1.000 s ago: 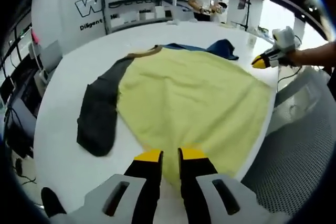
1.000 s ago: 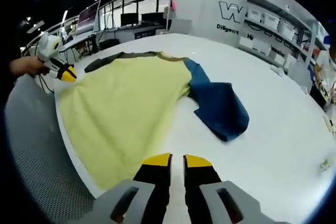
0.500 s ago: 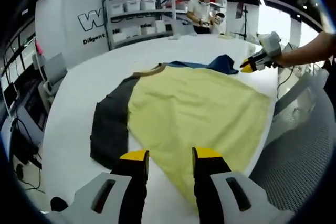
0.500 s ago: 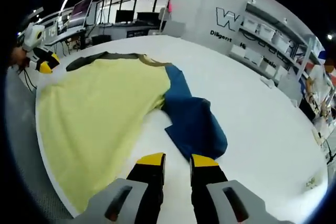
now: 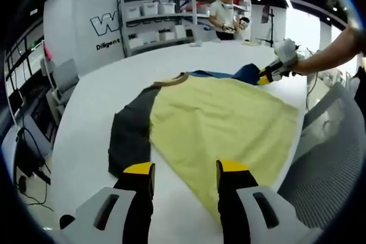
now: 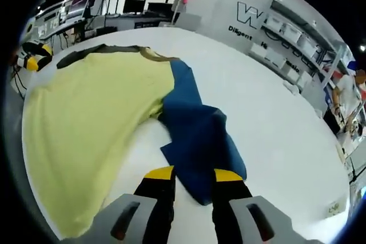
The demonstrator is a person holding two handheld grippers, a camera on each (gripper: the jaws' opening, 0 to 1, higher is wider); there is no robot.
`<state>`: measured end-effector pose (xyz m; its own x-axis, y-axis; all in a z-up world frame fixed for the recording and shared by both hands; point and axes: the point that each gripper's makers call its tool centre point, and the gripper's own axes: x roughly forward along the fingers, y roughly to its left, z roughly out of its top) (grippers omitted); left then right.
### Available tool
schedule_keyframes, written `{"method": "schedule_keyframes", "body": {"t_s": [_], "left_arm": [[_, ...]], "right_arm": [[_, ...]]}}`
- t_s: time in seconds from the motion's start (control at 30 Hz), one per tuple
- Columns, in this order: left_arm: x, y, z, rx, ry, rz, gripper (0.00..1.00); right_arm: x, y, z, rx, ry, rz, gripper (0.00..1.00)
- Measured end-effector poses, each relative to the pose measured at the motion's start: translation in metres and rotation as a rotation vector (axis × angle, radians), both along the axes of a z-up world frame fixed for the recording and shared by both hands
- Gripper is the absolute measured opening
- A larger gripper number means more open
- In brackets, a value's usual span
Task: Fold the garment on the visible template until the final outline fits inside the template.
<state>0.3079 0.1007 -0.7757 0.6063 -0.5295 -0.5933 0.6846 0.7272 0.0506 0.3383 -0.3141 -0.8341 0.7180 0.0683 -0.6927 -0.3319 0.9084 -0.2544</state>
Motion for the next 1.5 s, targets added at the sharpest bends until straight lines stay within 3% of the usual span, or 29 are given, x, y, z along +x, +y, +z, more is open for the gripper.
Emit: {"method": "schedule_keyframes", "body": {"t_s": [0.5,0.67,0.83,0.97,1.23,1.5], "left_arm": [[0.000,-0.007,-0.007,-0.004,0.014,-0.032,0.45],[-0.001,-0.011,-0.008,0.000,0.017,-0.051,0.44],[0.001,-0.013,-0.008,-0.001,0.019,-0.063,0.43],[0.005,-0.014,-0.007,0.000,0.015,-0.069,0.43],[0.006,-0.010,-0.007,0.001,0.010,-0.059,0.43],[0.005,-0.008,-0.008,-0.005,0.012,-0.060,0.44]], "right_arm": [[0.005,0.006,-0.008,0.106,0.028,-0.081,0.03],[0.005,0.001,-0.008,0.073,0.037,-0.100,0.00],[0.004,-0.001,-0.006,0.090,0.048,-0.106,0.00],[0.002,0.002,0.009,0.119,0.012,-0.109,0.00],[0.001,0.002,0.035,0.109,-0.045,-0.091,0.00],[0.001,0.005,0.052,0.111,-0.076,-0.079,0.00]]}}
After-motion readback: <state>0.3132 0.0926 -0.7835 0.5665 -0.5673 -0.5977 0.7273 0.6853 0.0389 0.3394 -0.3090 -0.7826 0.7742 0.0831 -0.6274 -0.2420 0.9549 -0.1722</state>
